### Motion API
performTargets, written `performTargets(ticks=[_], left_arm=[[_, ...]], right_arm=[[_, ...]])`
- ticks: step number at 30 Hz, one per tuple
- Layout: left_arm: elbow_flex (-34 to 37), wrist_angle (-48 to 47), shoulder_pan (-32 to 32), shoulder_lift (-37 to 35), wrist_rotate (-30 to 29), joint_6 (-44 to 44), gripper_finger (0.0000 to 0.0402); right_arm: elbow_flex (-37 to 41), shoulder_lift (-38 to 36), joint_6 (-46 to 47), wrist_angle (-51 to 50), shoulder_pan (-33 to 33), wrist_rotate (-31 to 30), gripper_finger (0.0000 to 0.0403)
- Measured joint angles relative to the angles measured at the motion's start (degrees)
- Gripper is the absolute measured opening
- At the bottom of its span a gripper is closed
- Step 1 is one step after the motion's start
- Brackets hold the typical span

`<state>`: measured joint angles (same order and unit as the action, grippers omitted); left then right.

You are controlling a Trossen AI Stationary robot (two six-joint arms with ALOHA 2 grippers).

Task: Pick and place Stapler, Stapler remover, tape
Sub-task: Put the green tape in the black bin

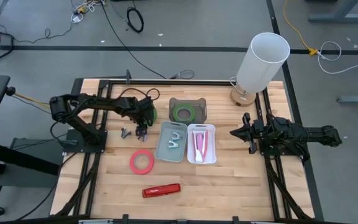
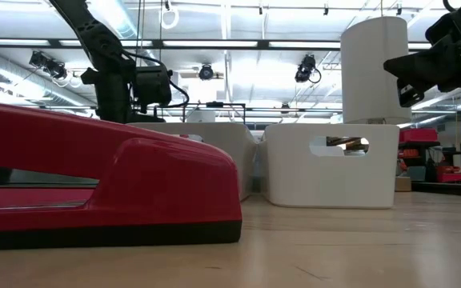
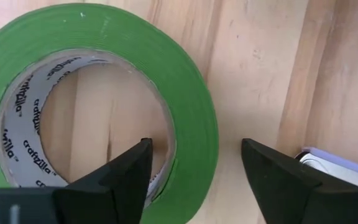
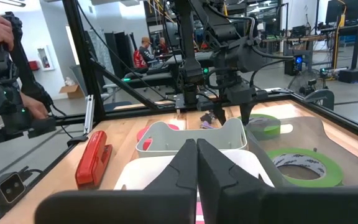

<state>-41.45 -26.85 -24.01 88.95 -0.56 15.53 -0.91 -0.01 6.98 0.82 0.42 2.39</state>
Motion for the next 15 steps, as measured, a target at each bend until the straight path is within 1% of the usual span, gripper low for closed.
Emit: performTargets(ticks=[8, 15], left_arm=[[0.0, 0.1, 0.0, 0.0, -0.1, -1.4, 0.0192], [0.0, 0.1, 0.0, 0.0, -0.3, -1.4, 0.0164]], right_arm=[[0.0, 0.0, 0.0, 0.0, 0.0, 0.0, 0.0004], [0.0, 0.0, 0.0, 0.0, 0.0, 0.0, 0.0004]])
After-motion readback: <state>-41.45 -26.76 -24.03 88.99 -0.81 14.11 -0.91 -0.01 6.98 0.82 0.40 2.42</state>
